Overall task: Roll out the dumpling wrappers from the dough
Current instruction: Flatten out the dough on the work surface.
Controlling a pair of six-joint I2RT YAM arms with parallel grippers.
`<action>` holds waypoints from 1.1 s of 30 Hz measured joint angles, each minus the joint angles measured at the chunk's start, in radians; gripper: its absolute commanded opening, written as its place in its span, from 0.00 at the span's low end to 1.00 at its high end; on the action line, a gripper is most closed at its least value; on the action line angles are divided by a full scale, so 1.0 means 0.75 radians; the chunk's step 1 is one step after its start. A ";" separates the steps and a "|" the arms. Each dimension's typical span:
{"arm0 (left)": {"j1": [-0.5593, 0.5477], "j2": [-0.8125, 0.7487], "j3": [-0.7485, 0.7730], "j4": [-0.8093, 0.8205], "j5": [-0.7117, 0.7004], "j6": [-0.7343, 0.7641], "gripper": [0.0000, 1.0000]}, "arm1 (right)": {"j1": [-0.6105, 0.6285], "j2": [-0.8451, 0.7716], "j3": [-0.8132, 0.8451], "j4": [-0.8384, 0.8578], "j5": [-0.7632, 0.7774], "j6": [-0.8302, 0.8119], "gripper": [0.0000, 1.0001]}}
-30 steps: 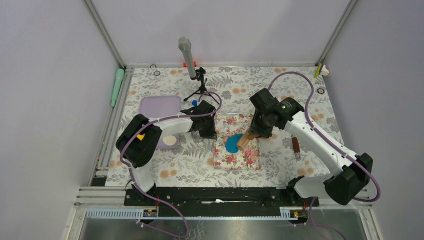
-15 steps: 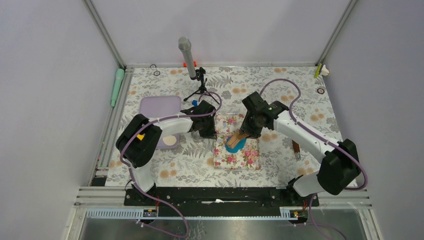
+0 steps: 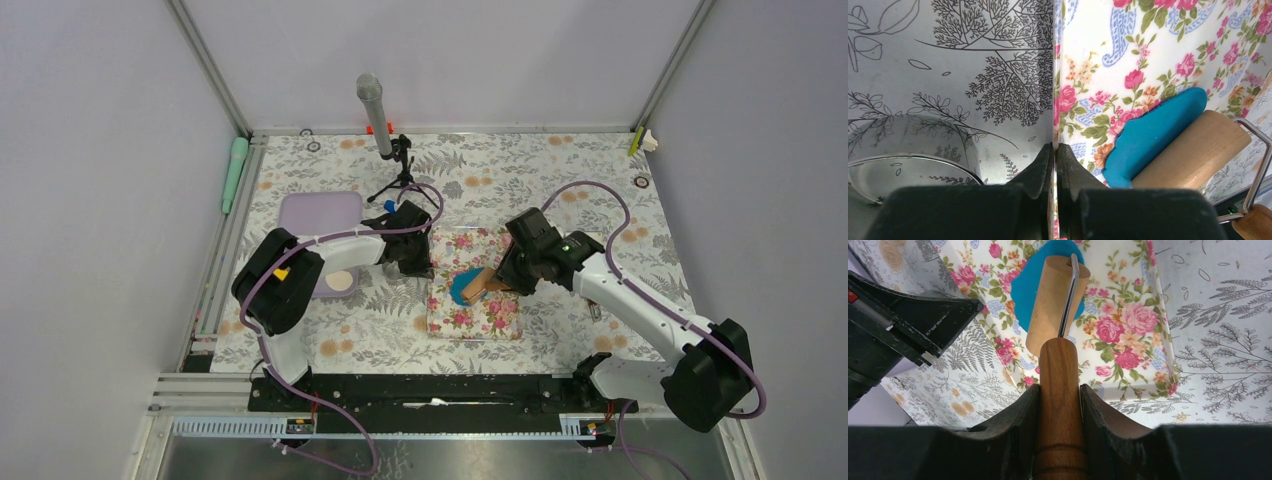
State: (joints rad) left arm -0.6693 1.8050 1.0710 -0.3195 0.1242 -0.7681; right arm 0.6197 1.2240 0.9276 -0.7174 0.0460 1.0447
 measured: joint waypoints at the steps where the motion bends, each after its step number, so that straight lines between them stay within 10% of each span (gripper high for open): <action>1: 0.000 0.000 0.000 0.000 0.000 0.000 0.00 | 0.000 -0.006 0.000 -0.015 0.002 0.000 0.00; 19: 0.005 -0.005 -0.003 0.002 -0.020 0.004 0.00 | 0.000 0.186 0.085 0.078 -0.011 -0.004 0.00; 33: 0.005 -0.005 -0.003 0.003 -0.021 0.005 0.00 | 0.000 -0.069 -0.095 0.050 0.028 0.021 0.00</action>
State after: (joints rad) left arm -0.6655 1.8015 1.0691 -0.3176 0.1085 -0.7647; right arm 0.6197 1.1721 0.8562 -0.6796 0.0669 1.0607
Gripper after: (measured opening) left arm 0.032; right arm 0.391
